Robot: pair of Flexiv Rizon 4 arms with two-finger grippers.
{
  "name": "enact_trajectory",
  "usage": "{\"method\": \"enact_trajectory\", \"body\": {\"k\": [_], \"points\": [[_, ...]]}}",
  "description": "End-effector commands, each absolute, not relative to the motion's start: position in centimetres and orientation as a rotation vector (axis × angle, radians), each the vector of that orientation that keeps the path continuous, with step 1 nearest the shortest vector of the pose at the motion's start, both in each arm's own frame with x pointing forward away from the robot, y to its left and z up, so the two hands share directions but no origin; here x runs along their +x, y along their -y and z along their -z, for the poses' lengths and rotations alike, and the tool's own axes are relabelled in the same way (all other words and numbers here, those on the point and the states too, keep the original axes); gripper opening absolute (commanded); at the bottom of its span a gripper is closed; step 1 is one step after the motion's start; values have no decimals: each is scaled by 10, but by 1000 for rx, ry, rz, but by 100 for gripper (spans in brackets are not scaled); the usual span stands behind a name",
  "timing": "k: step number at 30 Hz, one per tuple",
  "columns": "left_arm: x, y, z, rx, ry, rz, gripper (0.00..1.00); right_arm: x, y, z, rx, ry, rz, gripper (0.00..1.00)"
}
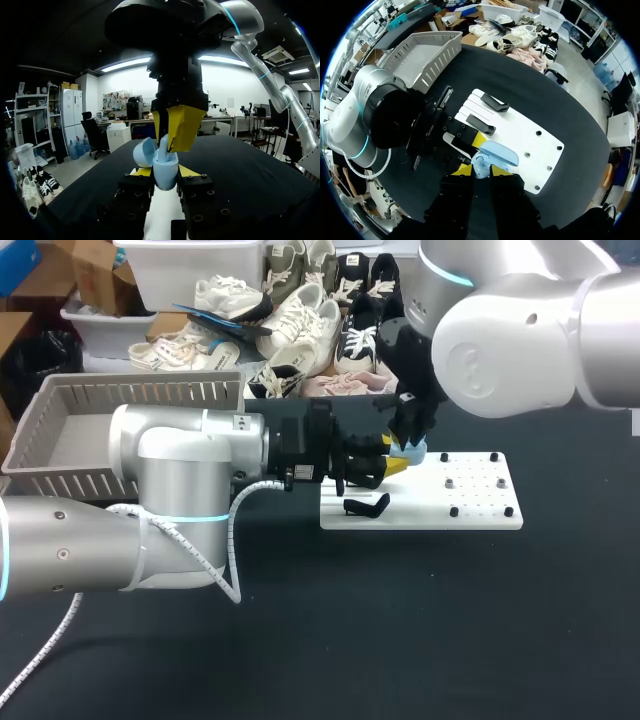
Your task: Pick up each earbud case from the left stands, insert the matching earbuds, close the lid, and place the case in the box.
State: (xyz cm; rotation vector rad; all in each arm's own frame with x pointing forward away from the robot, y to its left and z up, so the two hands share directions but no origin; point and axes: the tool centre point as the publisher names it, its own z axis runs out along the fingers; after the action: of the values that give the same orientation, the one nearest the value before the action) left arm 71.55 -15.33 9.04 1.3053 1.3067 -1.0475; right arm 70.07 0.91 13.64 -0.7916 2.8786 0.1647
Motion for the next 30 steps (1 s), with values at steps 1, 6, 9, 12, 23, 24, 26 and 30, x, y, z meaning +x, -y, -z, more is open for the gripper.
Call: {"method": "enact_trajectory", "body": {"k": [1, 6, 9, 12, 23, 24, 26, 30], "points": [[715, 153, -90, 1301, -1307, 1043, 0, 700, -12, -136, -788, -2881, -149, 0], [715, 153, -90, 1301, -1307, 1043, 0, 701, -13, -137, -790, -2882, -143, 0], [715, 153, -90, 1301, -1307, 1043, 0, 701, -13, -137, -788, -2884, -142, 0], [715, 153, -90, 1301, -1307, 1043, 0, 701, -13, -137, -786, -2887, -141, 0], [715, 153, -90, 1301, -1307, 1043, 0, 702, -14, -138, -787, -2886, -138, 11], [715, 153, -90, 1301, -1307, 1043, 0, 702, -14, -138, -788, -2885, -137, 12], [715, 153, -90, 1301, -1307, 1043, 0, 703, -14, -138, -790, -2886, -134, 12], [715, 153, -90, 1301, -1307, 1043, 0, 703, -16, -138, -796, -2889, -130, 13]]}}
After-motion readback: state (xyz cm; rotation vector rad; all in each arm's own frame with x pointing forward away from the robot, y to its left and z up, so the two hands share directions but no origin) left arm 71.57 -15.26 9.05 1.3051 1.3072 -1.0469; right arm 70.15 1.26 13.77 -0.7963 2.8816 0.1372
